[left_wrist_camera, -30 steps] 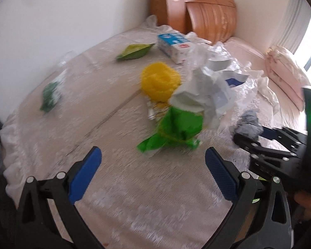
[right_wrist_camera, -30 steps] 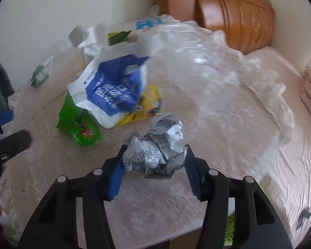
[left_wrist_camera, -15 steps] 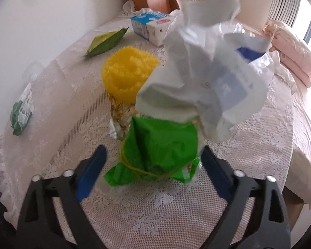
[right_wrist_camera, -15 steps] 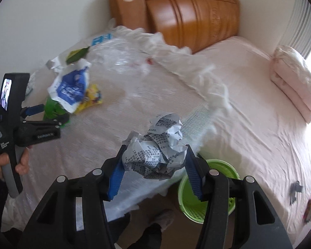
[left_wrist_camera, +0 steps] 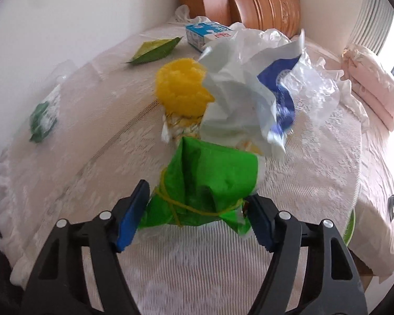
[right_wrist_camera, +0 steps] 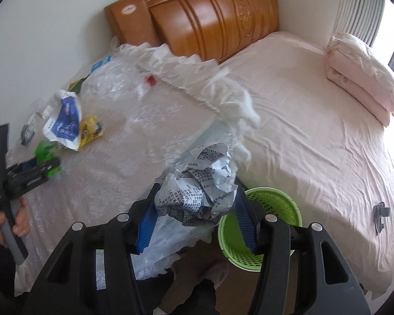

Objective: Collect trash
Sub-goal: 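Carry the foil and green bag to the green wastebasket and release both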

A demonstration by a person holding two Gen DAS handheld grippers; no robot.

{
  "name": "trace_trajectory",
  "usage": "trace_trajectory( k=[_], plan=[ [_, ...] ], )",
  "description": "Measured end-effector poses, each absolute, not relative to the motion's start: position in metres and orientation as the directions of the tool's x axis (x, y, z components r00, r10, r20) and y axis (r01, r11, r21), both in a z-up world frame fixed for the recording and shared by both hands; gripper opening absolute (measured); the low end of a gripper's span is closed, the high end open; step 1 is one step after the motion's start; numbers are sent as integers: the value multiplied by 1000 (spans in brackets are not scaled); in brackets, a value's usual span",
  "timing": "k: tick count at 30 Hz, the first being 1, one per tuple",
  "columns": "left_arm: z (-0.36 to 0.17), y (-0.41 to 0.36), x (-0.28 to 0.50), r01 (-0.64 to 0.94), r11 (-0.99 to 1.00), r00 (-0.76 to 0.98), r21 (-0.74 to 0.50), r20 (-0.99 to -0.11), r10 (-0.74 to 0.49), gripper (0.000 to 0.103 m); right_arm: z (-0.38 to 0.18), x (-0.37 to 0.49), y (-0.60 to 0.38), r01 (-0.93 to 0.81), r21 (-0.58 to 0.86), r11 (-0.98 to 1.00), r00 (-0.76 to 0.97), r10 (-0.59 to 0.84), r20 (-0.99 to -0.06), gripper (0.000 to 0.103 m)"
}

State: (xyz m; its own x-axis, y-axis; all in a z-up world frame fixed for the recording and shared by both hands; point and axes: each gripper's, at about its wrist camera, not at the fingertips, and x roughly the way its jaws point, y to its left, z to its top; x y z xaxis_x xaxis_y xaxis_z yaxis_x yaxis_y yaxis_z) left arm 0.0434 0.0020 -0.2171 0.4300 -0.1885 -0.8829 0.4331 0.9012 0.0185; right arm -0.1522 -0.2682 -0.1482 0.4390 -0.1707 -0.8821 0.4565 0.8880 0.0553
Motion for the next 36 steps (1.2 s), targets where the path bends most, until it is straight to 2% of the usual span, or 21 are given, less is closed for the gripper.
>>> trace_trajectory(
  k=[7,12,16,18,20,24,29,36],
  plan=[
    [-186,13,3,400,916,449,10,-874,-187,69,-158,-186,-316,530,30,848,395,-215,-893,55],
    [-156,-9,-36,478,878,456,-3,-854,-251,69,-197,-208,-349,592,15,806,305,-207,-929,55],
    [-145,-49,-62,562,826,412,-39,-853,-320,69,-235,-218,-367,633,-12,774,234,-206,-950,59],
    [-140,-72,-77,612,790,390,-44,-852,-350,69,-253,-221,-376,656,-8,754,197,-182,-963,75],
    [-139,-97,-89,656,754,381,-27,-851,-362,69,-261,-229,-383,683,-7,730,180,-178,-967,85],
    [-138,-146,-110,728,685,337,-34,-853,-400,69,-251,-256,-398,705,23,709,213,-181,-960,95],
    [-150,-215,-140,803,594,265,-44,-867,-422,69,-222,-299,-424,740,-17,672,214,-260,-942,96],
    [-188,-295,-177,862,501,144,-83,-907,-397,71,-178,-358,-458,809,7,588,253,-337,-907,101]
  ],
)
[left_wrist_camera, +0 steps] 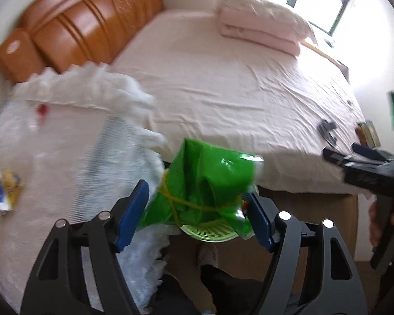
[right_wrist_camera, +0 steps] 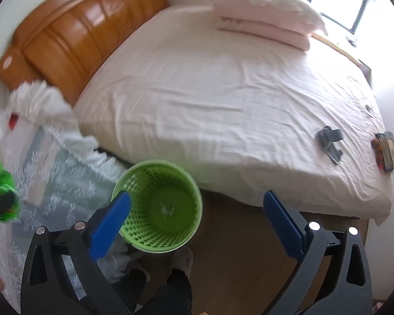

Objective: Collect trash
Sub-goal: 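Carry the foil and green bag to the green wastebasket and release both, then return to the bed and grasp the blue-and-white mask bag with the right gripper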

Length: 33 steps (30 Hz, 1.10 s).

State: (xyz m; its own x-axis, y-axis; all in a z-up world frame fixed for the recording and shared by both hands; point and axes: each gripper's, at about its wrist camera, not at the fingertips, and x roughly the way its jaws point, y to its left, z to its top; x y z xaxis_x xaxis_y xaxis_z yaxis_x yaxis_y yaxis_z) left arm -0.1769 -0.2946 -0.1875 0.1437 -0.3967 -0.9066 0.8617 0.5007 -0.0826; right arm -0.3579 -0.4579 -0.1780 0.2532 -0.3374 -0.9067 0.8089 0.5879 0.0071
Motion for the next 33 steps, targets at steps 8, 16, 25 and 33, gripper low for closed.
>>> trace_trajectory(
  k=[8,16,25,33],
  plan=[
    [-193,-313,-190,870,486,131,-86,-909,-395,95,-167,-375,-467,823,50,565,289,-343,-894,100],
    [-147,-270,-166,796,602,266,-67,-855,-446,95,-155,-342,-447,769,72,635,342,-315,-885,101],
    [-80,-145,-110,546,838,539,-1,-765,-352,95,-86,-263,-375,588,150,795,549,-256,-796,101],
    [-74,-38,-71,318,948,645,32,-740,-191,95,-64,-178,-297,375,182,909,646,-115,-754,101]
  ],
)
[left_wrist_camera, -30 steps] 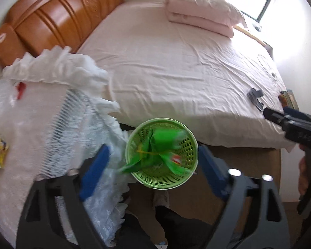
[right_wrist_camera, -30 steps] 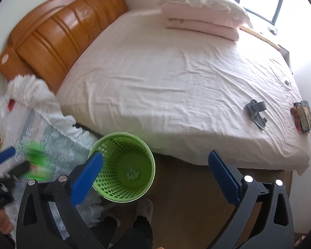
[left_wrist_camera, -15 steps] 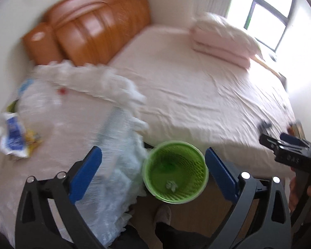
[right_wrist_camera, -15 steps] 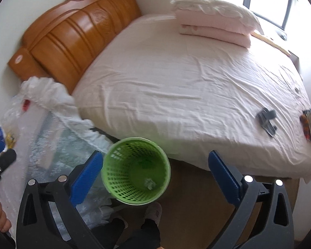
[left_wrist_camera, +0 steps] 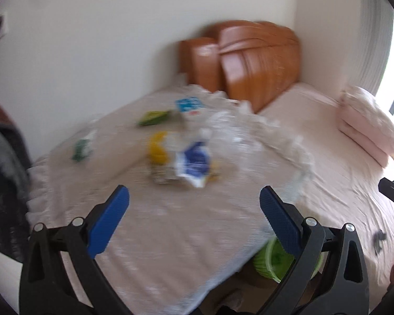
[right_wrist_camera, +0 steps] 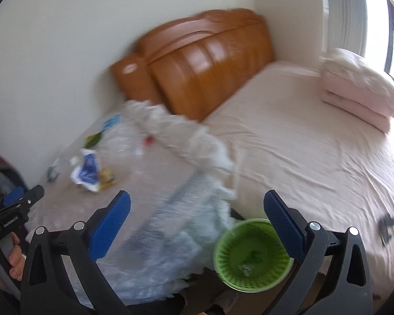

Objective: Collect trash
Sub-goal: 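Return to the bed and grasp the blue-and-white mask bag with the right gripper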

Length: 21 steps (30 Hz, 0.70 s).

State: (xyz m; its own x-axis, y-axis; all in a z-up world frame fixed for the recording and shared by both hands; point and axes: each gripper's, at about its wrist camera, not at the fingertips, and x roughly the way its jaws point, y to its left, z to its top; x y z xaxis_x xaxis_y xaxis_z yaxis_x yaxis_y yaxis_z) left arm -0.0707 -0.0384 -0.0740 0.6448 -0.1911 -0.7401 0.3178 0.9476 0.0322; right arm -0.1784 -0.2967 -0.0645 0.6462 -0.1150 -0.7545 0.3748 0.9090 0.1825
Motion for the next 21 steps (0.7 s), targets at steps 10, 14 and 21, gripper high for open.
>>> trace_trajectory(
  k=[10,14,21],
  plan=[
    [-82,32,-44,213,977,645,-12,-749,-150,95,-81,-125,-223,215,194,957,630,16,-777,101],
    [-85,51,-39,193,981,646,-23,-750,-145,95,-96,-90,-185,128,206,970,606,88,-791,101],
    [-94,82,-30,179,984,633,-24,-763,-133,95,-137,-14,-115,6,110,994,588,85,-804,101]
  ],
)
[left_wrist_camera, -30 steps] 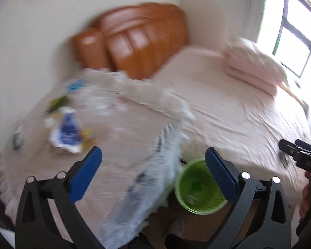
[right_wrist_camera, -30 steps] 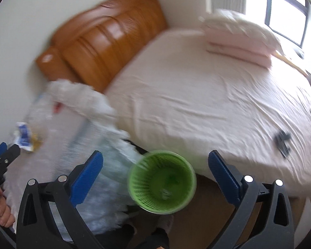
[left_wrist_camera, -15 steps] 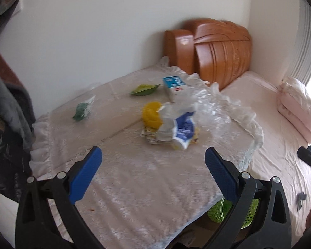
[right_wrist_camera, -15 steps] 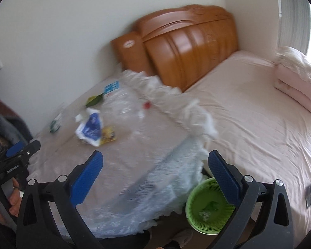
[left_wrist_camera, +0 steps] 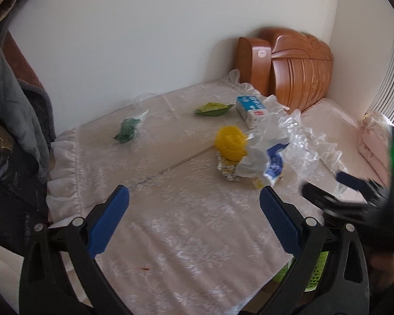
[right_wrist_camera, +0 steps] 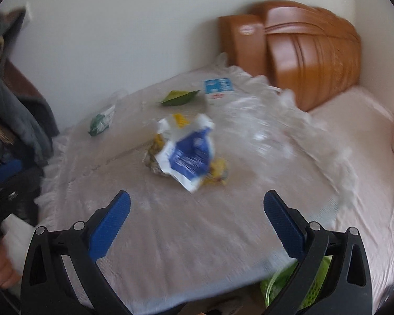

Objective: Collect trash
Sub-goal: 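Return to the bed and grasp the blue-and-white mask bag with the right gripper, then grasp the green plastic bag with the left gripper while the right gripper holds the mask bag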

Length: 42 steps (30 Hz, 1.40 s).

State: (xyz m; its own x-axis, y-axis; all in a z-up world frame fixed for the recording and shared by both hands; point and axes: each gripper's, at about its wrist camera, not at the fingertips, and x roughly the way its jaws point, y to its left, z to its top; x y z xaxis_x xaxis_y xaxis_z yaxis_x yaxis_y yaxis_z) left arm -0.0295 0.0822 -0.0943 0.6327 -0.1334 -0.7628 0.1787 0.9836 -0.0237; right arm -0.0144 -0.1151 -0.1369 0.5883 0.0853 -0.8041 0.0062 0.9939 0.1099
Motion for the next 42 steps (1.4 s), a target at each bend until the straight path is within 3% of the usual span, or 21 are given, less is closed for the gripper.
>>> trace_trajectory(
  k=[7,9,10,14,30,36,42],
  plan=[
    [-107,107,-17,188,981,599,-50,-786,-155,95,-189,53,-90,73,-20,997,525,-55,-849,100],
    [-110,111,-13,193,980,590,-55,-791,-160,95,-196,61,-89,78,-53,996,506,-85,-858,80],
    [-112,112,-11,194,979,588,-55,-793,-161,95,-199,64,-89,77,-59,995,486,-89,-869,75],
    [-120,117,1,195,979,575,-60,-802,-164,95,-199,66,-99,111,-6,994,473,-59,-879,66],
    [-136,109,32,225,974,585,-34,-794,-163,95,-127,32,-126,123,189,974,598,79,-798,64],
    [-154,140,109,150,987,630,58,-775,-50,95,-108,2,-144,167,150,974,608,18,-794,64],
    [-199,166,207,202,977,555,70,-830,-55,95,-113,-16,-152,248,126,961,572,-40,-819,64]
  ],
)
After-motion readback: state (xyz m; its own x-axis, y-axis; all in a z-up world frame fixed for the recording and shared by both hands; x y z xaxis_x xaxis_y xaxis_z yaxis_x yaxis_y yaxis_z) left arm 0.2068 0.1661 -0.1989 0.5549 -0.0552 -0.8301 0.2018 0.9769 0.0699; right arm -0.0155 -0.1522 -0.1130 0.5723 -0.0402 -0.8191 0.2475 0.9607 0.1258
